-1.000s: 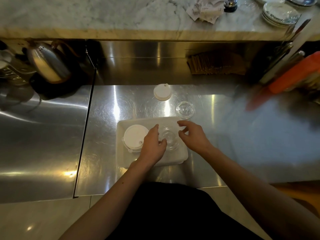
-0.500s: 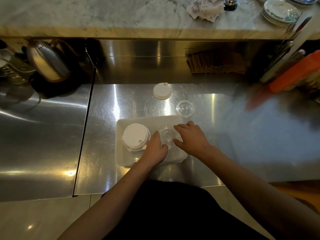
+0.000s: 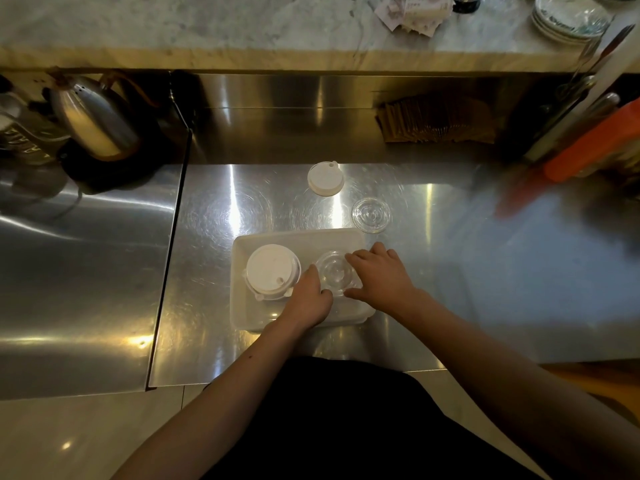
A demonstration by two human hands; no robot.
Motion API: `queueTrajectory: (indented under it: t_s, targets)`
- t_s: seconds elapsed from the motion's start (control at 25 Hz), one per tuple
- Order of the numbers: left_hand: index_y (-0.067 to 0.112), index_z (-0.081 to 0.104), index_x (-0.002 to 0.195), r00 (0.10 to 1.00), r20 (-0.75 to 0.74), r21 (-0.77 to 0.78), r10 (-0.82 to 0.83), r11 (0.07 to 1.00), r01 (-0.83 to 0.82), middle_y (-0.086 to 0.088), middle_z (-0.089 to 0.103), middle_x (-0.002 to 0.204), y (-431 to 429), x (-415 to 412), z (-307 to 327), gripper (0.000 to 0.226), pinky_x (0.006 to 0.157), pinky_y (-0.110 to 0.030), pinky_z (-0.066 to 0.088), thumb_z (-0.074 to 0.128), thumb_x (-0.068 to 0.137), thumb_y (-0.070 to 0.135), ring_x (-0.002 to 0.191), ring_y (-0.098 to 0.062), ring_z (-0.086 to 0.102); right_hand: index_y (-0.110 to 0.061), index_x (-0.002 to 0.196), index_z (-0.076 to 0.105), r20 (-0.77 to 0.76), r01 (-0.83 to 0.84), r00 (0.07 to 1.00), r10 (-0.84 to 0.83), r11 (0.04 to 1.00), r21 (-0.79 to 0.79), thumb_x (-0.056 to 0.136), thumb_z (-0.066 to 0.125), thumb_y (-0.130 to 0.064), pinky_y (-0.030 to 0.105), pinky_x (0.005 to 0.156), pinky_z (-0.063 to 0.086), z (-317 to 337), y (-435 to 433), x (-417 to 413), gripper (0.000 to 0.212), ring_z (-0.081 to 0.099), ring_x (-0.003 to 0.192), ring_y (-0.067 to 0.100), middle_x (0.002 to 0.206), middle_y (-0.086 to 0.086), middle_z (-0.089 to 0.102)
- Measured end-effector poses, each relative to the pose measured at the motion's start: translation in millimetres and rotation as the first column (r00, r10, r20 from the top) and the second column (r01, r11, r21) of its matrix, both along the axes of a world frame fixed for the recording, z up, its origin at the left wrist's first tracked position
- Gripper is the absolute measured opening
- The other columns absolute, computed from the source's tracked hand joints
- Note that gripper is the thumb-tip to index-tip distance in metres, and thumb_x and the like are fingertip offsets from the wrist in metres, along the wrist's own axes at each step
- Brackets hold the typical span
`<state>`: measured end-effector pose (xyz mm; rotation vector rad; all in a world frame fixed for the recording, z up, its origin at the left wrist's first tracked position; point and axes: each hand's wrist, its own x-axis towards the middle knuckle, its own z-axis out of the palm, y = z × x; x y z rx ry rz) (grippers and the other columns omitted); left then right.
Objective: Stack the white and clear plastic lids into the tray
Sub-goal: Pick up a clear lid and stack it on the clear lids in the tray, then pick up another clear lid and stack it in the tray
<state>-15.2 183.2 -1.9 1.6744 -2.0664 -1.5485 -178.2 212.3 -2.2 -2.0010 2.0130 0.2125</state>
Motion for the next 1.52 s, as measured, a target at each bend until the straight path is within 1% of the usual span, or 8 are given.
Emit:
queueTrajectory:
  t_s: [0.2,0.36,0.44,0.8,1.0,1.16,1.36,1.52]
  targets:
    - [0.003,0.044,0.125,1.0,0.018,0.005,0.016,1.0,-0.016,-0.018,0.054,0.126,-3,-3,0,0.042,0.099,-0.041,0.041,0.046,0.084,0.002,0.116,-0.031,0.051,-0.02,0.134,0.046,0.001,0.013,1.0,-0.013,1.0,-0.022,0.078,0.066,-0.053,0.04,0.092,0.039,-3,-1,1,0.068,0.047,0.114,0.027,0.129,-0.002,0.059]
    - [-0.002,0.03,0.14,1.0,0.023,0.032,0.005,0.999,-0.006,-0.022,0.042,0.143,-4,-5,4,0.058,0.11,-0.046,0.033,0.046,0.086,0.005,0.132,-0.036,0.04,-0.02,0.135,0.044,0.017,0.023,1.0,-0.022,0.999,-0.026,0.079,0.065,-0.053,0.041,0.094,0.039,-5,-1,0,0.068,0.046,0.117,0.028,0.135,-0.002,0.054]
    - [-0.001,0.027,0.143,1.0,0.018,0.026,-0.004,1.0,0.004,-0.022,0.038,0.146,-4,-5,4,0.06,0.111,-0.045,0.032,0.046,0.086,0.006,0.135,-0.035,0.037,-0.02,0.136,0.044,0.024,0.025,0.999,-0.024,0.999,-0.032,0.08,0.065,-0.052,0.042,0.094,0.039,-6,-1,-1,0.068,0.045,0.119,0.029,0.139,-0.001,0.051]
    - [0.004,0.033,0.14,0.997,-0.069,-0.096,-0.021,0.995,0.015,-0.014,0.042,0.14,-3,-8,9,0.057,0.11,-0.041,0.034,0.049,0.085,0.007,0.129,-0.029,0.041,-0.017,0.141,0.041,0.169,0.099,0.982,-0.081,0.99,-0.099,0.087,0.062,-0.042,0.046,0.099,0.04,-3,-1,-2,0.064,0.045,0.127,0.035,0.151,0.005,0.04]
    - [0.007,0.033,0.143,0.993,-0.108,-0.139,0.056,0.988,-0.071,-0.011,0.038,0.15,-6,-9,12,0.055,0.115,-0.033,0.025,0.051,0.091,0.014,0.137,-0.025,0.036,-0.018,0.142,0.041,0.326,0.217,0.933,-0.153,0.961,-0.171,0.09,0.059,-0.04,0.041,0.096,0.044,-5,0,-7,0.059,0.05,0.125,0.028,0.146,0.003,0.047]
    - [0.011,0.039,0.141,0.983,-0.151,-0.165,0.105,0.978,-0.13,-0.009,0.044,0.146,-16,-11,16,0.05,0.111,-0.042,0.036,0.052,0.094,0.022,0.132,-0.025,0.044,-0.021,0.143,0.039,0.458,0.362,0.857,-0.237,0.909,-0.208,0.092,0.054,-0.042,0.042,0.098,0.046,-6,-2,-14,0.057,0.052,0.124,0.021,0.142,0.002,0.049]
    - [0.016,0.044,0.136,0.973,-0.196,-0.189,0.126,0.968,-0.164,-0.006,0.053,0.139,-34,-22,24,0.043,0.098,-0.029,0.041,0.053,0.095,0.025,0.122,-0.021,0.054,-0.022,0.145,0.035,0.493,0.423,0.819,-0.292,0.889,-0.176,0.094,0.052,-0.043,0.042,0.102,0.047,-11,-11,-25,0.058,0.053,0.124,0.022,0.143,0.004,0.049]
    - [0.017,0.045,0.136,0.982,-0.154,-0.25,0.109,0.957,-0.145,-0.006,0.052,0.14,-57,-36,28,0.043,0.099,-0.028,0.04,0.053,0.095,0.026,0.124,-0.022,0.052,-0.02,0.143,0.038,0.522,0.5,0.774,-0.359,0.852,-0.156,0.093,0.055,-0.041,0.04,0.101,0.047,-15,-20,-35,0.057,0.054,0.122,0.023,0.142,0.006,0.05]
